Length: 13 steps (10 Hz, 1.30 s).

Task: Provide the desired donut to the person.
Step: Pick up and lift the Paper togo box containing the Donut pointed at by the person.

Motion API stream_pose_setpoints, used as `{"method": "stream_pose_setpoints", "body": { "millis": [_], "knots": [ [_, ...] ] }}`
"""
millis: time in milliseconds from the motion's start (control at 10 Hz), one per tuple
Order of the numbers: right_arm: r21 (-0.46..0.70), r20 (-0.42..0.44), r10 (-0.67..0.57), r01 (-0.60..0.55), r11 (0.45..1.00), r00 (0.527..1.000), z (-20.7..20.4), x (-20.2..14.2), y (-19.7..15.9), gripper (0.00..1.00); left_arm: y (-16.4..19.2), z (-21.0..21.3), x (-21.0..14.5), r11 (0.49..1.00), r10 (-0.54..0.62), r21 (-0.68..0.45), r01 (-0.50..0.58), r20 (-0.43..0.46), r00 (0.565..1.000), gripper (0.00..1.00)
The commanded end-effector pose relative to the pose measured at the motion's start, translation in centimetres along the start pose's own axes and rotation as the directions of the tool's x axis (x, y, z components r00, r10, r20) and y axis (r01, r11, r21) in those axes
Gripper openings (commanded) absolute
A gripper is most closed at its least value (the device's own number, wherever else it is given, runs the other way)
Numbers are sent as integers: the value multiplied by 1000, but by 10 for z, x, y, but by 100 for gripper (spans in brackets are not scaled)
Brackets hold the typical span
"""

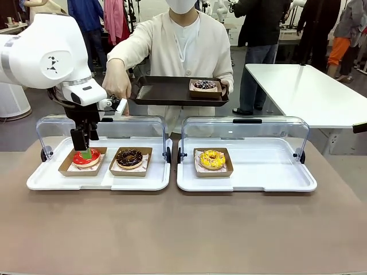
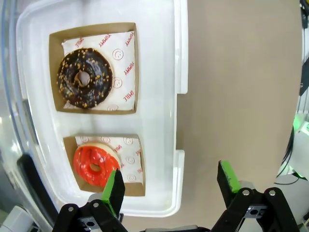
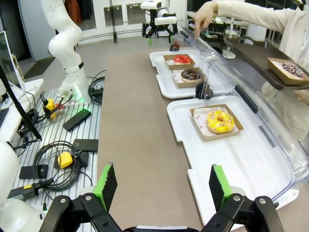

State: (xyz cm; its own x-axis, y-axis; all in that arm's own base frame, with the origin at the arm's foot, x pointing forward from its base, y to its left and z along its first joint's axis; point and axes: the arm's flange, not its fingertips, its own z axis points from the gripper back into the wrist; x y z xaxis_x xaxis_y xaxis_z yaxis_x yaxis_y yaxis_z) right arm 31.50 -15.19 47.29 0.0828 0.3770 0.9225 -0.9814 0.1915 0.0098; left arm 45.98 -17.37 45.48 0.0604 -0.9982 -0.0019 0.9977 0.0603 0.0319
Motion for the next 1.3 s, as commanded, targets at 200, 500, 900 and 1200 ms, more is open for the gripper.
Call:
{"method": "stream_pose_setpoints", "body": {
  "millis": [200, 500, 900, 1200],
  "knots": [
    [-4, 7, 9, -9, 1000, 1000, 1, 0, -2, 100, -1, -33, 28, 981, -184, 70, 179, 68, 981, 100],
    [-4, 7, 9, -9, 1000, 1000, 1, 0, -2, 100, 11, -62, 35, 973, -224, 78, 219, 61, 973, 100],
    [-4, 7, 9, -9, 1000, 1000, 1, 0, -2, 100, 15, -92, 22, 979, -201, 47, 198, 93, 975, 100],
    [-4, 7, 9, -9, 1000, 1000, 1, 0, -2, 100, 17, -92, 24, 983, -185, 36, 183, 63, 981, 100]
  ]
}}
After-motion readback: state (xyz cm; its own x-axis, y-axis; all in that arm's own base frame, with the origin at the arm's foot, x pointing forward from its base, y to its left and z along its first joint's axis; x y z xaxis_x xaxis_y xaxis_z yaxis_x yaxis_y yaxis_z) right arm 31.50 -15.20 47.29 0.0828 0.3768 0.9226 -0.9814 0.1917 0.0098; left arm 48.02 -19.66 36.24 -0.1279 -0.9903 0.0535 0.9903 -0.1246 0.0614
